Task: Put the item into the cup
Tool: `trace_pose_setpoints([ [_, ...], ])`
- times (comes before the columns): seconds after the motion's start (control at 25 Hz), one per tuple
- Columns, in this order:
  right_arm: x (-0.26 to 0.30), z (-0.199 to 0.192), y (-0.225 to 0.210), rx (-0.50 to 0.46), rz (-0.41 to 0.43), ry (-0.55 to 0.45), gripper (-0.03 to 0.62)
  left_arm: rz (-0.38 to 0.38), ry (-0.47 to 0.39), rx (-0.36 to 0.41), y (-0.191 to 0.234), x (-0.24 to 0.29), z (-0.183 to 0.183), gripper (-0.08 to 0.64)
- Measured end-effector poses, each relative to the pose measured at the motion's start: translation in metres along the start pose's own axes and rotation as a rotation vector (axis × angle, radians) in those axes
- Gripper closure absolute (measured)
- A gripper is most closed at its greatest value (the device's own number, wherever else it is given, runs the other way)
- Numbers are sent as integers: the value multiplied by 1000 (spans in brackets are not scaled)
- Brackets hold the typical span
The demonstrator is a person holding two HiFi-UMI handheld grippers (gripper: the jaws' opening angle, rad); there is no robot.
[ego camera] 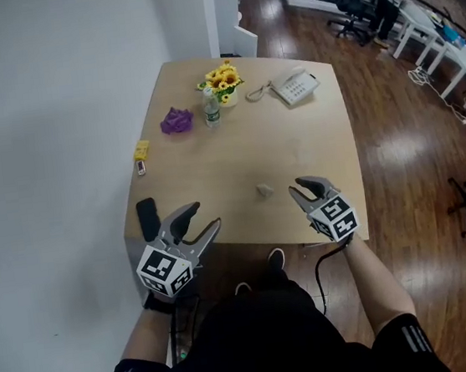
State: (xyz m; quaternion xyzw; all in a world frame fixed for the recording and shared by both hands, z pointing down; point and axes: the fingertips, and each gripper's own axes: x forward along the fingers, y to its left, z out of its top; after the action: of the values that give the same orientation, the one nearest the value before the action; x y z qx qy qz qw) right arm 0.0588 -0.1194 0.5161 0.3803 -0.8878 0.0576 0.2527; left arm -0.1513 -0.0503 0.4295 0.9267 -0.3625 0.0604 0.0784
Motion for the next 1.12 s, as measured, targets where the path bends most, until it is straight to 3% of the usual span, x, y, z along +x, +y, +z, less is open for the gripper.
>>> trace_pose_setpoints([
  [0.24,66,-43,-19,-14,100,125,480,15,63,-21,15,50,-19,327],
  [0.6,144,-112,-14,-18,259,307,477,27,136,-60,25,119,-53,327],
  [0.88,182,-155,-8,-9,318,431,477,37,176,-80,27,141,-64,327],
  [1.12,199,-174,1,-23,352,481,474,50,196,-91,28,146,-70,327],
])
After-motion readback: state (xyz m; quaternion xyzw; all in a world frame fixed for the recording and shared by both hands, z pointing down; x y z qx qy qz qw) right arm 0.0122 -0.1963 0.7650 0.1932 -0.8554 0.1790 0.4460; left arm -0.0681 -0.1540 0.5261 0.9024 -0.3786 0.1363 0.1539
